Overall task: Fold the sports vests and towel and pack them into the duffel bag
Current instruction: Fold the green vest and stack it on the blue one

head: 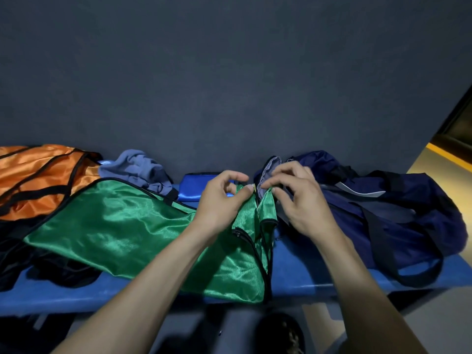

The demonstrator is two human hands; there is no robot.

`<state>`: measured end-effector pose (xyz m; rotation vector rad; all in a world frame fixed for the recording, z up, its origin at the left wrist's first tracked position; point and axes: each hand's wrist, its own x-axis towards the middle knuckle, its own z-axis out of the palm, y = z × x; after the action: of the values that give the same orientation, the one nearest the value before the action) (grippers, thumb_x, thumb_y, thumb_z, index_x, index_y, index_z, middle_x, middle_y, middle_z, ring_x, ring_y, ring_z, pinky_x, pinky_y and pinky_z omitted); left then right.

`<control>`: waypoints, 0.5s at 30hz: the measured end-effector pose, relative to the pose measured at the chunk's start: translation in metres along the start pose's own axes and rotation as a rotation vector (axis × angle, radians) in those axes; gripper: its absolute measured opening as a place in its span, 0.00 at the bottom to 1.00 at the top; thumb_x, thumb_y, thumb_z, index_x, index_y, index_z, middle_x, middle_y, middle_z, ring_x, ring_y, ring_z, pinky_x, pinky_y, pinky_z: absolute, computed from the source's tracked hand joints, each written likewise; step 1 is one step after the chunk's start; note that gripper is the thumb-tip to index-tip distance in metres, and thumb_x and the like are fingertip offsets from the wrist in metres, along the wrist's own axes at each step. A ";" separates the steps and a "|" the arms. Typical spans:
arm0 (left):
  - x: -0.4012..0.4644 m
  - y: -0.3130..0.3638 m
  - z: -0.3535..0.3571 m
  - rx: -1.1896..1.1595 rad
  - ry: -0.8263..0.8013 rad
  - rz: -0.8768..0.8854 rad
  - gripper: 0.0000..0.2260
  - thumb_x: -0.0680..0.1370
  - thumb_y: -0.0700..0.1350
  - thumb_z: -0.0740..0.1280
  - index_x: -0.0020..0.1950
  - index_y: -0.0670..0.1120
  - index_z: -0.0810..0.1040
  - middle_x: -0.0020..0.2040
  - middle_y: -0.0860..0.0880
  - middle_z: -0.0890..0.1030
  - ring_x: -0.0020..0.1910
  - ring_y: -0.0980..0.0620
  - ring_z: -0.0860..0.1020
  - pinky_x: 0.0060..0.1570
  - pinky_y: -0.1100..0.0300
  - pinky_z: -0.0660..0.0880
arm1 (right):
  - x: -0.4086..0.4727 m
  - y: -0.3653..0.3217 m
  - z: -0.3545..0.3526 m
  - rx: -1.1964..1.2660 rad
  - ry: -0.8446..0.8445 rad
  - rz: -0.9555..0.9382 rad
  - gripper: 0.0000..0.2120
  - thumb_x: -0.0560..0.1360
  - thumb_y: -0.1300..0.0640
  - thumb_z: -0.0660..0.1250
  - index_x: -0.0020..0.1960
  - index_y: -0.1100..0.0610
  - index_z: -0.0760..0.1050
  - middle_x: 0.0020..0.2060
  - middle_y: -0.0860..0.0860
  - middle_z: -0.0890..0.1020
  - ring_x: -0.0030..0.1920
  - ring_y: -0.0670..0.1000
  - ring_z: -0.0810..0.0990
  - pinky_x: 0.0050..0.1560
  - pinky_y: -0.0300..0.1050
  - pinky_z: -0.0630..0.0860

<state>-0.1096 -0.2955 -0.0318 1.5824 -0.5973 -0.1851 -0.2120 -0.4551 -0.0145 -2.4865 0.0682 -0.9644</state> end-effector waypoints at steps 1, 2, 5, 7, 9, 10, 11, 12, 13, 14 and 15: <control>0.001 0.000 0.002 -0.007 0.005 0.004 0.05 0.78 0.45 0.73 0.52 0.51 0.82 0.34 0.51 0.68 0.32 0.56 0.67 0.34 0.68 0.65 | 0.000 -0.001 -0.001 -0.013 0.021 0.014 0.11 0.76 0.65 0.71 0.50 0.49 0.85 0.49 0.45 0.75 0.52 0.48 0.74 0.58 0.41 0.69; 0.002 0.001 0.003 -0.014 0.012 0.006 0.04 0.78 0.45 0.73 0.52 0.50 0.82 0.33 0.52 0.68 0.32 0.56 0.66 0.34 0.67 0.65 | 0.000 -0.002 -0.003 -0.009 0.039 0.033 0.10 0.76 0.62 0.71 0.50 0.49 0.85 0.46 0.44 0.74 0.49 0.45 0.74 0.54 0.39 0.70; 0.005 0.002 0.005 -0.015 0.035 0.013 0.03 0.79 0.43 0.72 0.52 0.48 0.82 0.29 0.57 0.67 0.30 0.58 0.65 0.32 0.66 0.64 | -0.003 -0.003 -0.009 -0.025 0.041 0.125 0.05 0.78 0.55 0.71 0.48 0.47 0.84 0.34 0.42 0.78 0.35 0.39 0.76 0.41 0.43 0.72; 0.006 0.003 0.006 -0.012 0.042 0.024 0.03 0.79 0.43 0.72 0.52 0.47 0.82 0.28 0.58 0.67 0.29 0.58 0.65 0.31 0.66 0.64 | -0.008 -0.006 -0.011 0.027 -0.010 0.207 0.05 0.80 0.54 0.69 0.48 0.47 0.83 0.29 0.44 0.81 0.30 0.40 0.78 0.38 0.44 0.76; 0.006 0.005 0.006 -0.009 0.043 0.034 0.03 0.79 0.43 0.72 0.52 0.48 0.82 0.28 0.58 0.67 0.29 0.58 0.65 0.32 0.65 0.64 | -0.013 -0.008 -0.010 0.122 -0.034 0.253 0.08 0.80 0.58 0.68 0.48 0.48 0.83 0.30 0.48 0.82 0.28 0.42 0.79 0.37 0.42 0.77; 0.006 0.005 0.006 -0.010 0.042 0.038 0.03 0.79 0.43 0.72 0.52 0.48 0.82 0.28 0.58 0.67 0.30 0.57 0.65 0.33 0.65 0.64 | -0.014 -0.009 -0.010 0.142 -0.024 0.270 0.10 0.80 0.61 0.67 0.47 0.48 0.83 0.30 0.50 0.81 0.28 0.43 0.77 0.34 0.40 0.74; 0.006 0.006 0.006 -0.011 0.038 0.040 0.03 0.79 0.43 0.72 0.52 0.48 0.82 0.29 0.58 0.67 0.30 0.57 0.65 0.33 0.64 0.64 | -0.015 -0.009 -0.009 0.168 -0.010 0.308 0.11 0.79 0.62 0.66 0.46 0.48 0.83 0.29 0.51 0.80 0.27 0.44 0.73 0.32 0.39 0.70; 0.006 0.006 0.006 -0.009 0.032 0.040 0.03 0.79 0.43 0.72 0.52 0.48 0.82 0.28 0.58 0.67 0.30 0.57 0.65 0.33 0.64 0.64 | -0.015 -0.010 -0.008 0.211 0.010 0.356 0.12 0.78 0.63 0.66 0.44 0.49 0.83 0.28 0.51 0.79 0.26 0.45 0.71 0.30 0.40 0.67; 0.006 0.007 0.007 -0.004 0.025 0.037 0.03 0.79 0.43 0.72 0.52 0.48 0.82 0.28 0.58 0.67 0.29 0.57 0.65 0.32 0.64 0.64 | -0.014 -0.011 -0.007 0.257 0.037 0.402 0.12 0.77 0.62 0.66 0.43 0.50 0.84 0.28 0.51 0.80 0.26 0.45 0.71 0.30 0.42 0.66; 0.006 0.007 0.007 0.004 0.018 0.033 0.03 0.79 0.43 0.72 0.52 0.49 0.82 0.27 0.58 0.68 0.29 0.57 0.65 0.33 0.63 0.64 | -0.014 -0.011 -0.006 0.294 0.068 0.439 0.10 0.77 0.60 0.67 0.41 0.51 0.84 0.29 0.50 0.81 0.28 0.46 0.72 0.32 0.43 0.67; 0.005 0.007 0.008 0.014 0.008 0.031 0.04 0.79 0.43 0.72 0.52 0.49 0.82 0.28 0.58 0.68 0.29 0.57 0.66 0.34 0.62 0.65 | -0.014 -0.012 -0.004 0.326 0.101 0.475 0.09 0.77 0.57 0.69 0.40 0.53 0.83 0.31 0.48 0.82 0.30 0.46 0.74 0.35 0.45 0.69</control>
<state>-0.1110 -0.3046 -0.0248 1.5855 -0.6173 -0.1520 -0.2270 -0.4433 -0.0152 -1.9937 0.4721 -0.8167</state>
